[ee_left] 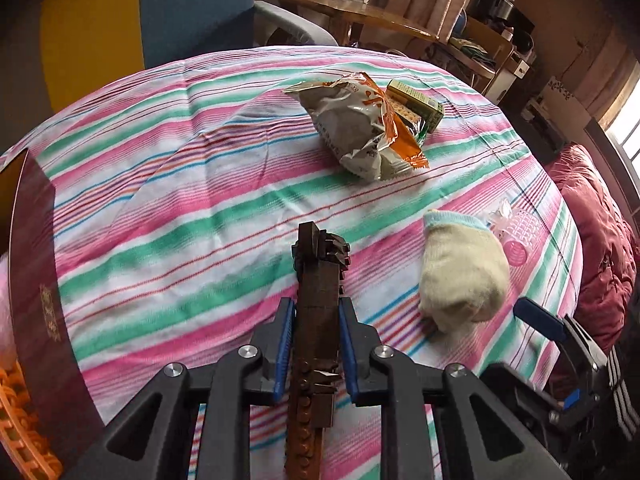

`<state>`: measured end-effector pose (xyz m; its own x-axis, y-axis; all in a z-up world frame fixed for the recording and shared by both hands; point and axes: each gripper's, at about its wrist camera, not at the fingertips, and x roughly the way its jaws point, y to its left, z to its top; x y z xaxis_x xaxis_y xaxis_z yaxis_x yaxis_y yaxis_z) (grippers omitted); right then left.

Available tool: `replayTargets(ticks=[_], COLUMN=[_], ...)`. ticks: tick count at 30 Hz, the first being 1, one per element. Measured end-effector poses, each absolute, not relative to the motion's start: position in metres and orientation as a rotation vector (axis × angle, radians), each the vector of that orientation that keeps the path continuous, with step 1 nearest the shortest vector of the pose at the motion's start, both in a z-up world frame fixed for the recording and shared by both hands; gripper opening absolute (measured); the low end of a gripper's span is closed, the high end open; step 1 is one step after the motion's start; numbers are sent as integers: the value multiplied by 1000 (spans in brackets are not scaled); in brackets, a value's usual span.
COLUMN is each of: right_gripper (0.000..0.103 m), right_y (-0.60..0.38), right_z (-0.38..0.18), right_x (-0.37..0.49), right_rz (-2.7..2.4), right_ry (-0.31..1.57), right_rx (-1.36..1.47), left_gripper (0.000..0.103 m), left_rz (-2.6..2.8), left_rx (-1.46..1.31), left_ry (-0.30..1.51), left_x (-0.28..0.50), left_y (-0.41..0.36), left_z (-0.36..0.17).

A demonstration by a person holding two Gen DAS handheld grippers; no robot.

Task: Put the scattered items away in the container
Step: 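Grasp the brown toy stick with the left gripper and lift it, then hold the brown stick in the left gripper while the right gripper grasps the cream sock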

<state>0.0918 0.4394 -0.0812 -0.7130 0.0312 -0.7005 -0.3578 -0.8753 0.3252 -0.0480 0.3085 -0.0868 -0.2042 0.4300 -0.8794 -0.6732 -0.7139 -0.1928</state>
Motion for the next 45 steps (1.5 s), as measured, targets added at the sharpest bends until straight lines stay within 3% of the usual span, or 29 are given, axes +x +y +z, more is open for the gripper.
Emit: replayTargets(ticks=[6,11,12,15,29,33,36,40,45], right_gripper=[103,103,100,71,70,73,82,84,84], right_y=[450,450,447,437,407,412,420,424,409], right_z=[-78,-75,-74,-73,-70,-70,-73,-75,-73], right_x=[64,34,29,21,74,81,84,90,96], right_rz=[2595,2573,2580,2579,2771,2759,2715,2681,2678], right_ry=[746,692,652,479,379,431,530,625,553], right_rx=[-1093,-1186,-1205,-1232,-1329,-1329,-1317,-1289,-1235], left_gripper=[22,40,41,43,42,42,32,26,23], left_rz=[2008,1996,1990,1967,1909,1918,1938,1966,1997], left_rx=[-1348,-1315,-1313,-1313,-1309,-1319,-1325,-1328,-1333], left_ry=[230,184,181,176,249,285,269,246,215], left_x=[-26,-18,-17,-16,-14,-23,-20,-13,-5], left_y=[275,258,256,252,262,273,269,262,253], left_z=[-85,-78,-78,-76,-78,-82,-83,-83,-83])
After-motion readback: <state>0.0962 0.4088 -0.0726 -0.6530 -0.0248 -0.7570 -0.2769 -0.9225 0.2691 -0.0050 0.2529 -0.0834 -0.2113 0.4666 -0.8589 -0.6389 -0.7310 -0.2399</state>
